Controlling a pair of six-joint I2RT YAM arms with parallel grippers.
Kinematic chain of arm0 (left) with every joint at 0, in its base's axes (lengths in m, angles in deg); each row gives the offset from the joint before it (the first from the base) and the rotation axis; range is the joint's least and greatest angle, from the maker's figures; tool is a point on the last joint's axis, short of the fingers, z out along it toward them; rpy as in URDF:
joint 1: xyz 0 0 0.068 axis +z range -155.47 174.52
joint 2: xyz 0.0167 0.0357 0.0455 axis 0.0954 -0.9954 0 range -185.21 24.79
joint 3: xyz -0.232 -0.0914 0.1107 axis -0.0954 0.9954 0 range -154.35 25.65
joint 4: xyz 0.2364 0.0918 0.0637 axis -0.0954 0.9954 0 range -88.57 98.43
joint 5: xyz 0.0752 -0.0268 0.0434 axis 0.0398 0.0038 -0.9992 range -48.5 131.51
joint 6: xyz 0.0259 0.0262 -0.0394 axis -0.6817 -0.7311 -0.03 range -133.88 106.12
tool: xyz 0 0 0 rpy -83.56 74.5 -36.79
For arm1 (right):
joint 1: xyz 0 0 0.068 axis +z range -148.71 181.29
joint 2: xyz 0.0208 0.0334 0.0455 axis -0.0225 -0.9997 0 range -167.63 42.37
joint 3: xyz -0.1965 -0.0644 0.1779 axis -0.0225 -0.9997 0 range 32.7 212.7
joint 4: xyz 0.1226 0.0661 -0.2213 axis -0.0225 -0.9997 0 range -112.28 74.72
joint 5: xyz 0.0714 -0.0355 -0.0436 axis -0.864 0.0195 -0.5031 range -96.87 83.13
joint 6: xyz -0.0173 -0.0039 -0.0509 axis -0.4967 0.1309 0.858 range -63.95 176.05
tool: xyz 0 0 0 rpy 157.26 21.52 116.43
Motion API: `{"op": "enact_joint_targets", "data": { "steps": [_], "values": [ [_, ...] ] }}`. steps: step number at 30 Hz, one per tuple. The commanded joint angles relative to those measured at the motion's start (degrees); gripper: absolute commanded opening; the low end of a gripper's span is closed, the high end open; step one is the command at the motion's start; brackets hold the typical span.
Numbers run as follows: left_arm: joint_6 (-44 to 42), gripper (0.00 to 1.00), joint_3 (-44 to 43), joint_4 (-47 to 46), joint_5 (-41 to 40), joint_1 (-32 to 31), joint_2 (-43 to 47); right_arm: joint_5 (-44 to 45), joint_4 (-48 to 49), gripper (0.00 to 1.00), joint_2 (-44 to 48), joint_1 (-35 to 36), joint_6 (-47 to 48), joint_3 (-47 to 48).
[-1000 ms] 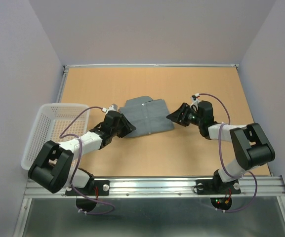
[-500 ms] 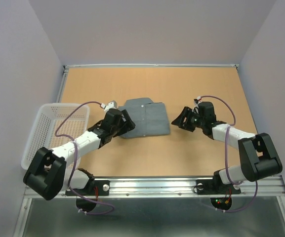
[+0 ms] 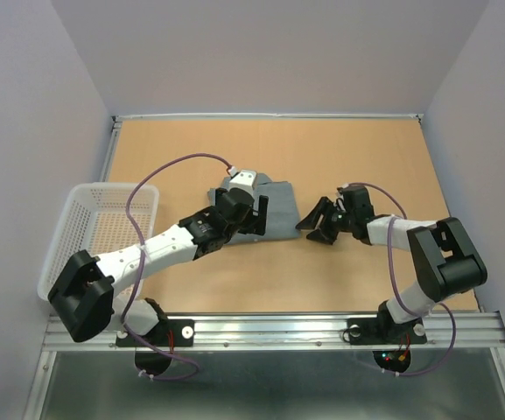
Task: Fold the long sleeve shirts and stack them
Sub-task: Fold the shirt
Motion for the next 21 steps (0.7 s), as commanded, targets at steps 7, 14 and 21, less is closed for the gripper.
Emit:
{"op": "enact_joint_targets", "data": {
  "steps": [7,14,21],
  "values": [
    [-12.67,0.93,-3.87,1.28,-5.99,-5.43,-1.92,-0.56,5.69,0.53,-5.97,4.8,-4.87,1.8],
    [-20.31,0.91,-4.05,-0.47,-6.08,-11.48,-6.74,-0.47,5.52,0.16,-3.87,4.8,-3.73,3.11],
    [-26.21,0.92,-3.96,-6.79,-10.55,-17.9,-13.51,-1.87,4.2,0.01,-1.85,4.8,-3.29,4.79]
  ]
}}
